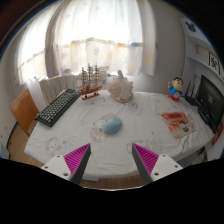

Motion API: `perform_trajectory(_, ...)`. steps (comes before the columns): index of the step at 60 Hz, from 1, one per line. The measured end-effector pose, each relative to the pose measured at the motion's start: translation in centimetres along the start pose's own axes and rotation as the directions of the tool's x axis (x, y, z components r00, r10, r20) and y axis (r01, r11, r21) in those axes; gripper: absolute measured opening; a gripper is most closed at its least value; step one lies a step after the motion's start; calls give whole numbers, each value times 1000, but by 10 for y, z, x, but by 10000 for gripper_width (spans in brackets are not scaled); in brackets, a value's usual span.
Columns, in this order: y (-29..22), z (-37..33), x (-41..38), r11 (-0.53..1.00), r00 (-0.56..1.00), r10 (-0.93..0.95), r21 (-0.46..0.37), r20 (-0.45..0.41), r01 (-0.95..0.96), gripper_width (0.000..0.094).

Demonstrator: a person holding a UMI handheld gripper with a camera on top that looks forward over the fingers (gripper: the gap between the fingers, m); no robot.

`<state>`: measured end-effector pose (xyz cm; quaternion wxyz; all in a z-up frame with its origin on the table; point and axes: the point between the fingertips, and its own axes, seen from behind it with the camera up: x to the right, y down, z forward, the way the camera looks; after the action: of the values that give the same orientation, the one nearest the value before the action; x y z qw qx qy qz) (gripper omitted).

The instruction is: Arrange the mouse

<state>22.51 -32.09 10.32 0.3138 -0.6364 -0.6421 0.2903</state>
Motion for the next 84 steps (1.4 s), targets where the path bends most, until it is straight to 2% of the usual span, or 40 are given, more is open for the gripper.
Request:
perform_trajectory(25,-16,112,-13,996,1000,18,83,-13,-17,857)
perform_trajectory(47,-24,198,-12,999,1000,15,49,24,-16,860)
perform_trajectory(69,-48,232,-14,999,998,12,33,63,-14,860)
perform_trajectory(73,-50,233,-14,999,997,16,36,71,-19,833)
perform_trajectory(77,-50,234,-14,999,997,11,41,71,-14,765)
perform_trajectory(81,-50,235,-17,999,997,-9,50,78,5,666)
perform_trajectory(84,-50,236,-22,998,995,-23,56,96,17,550)
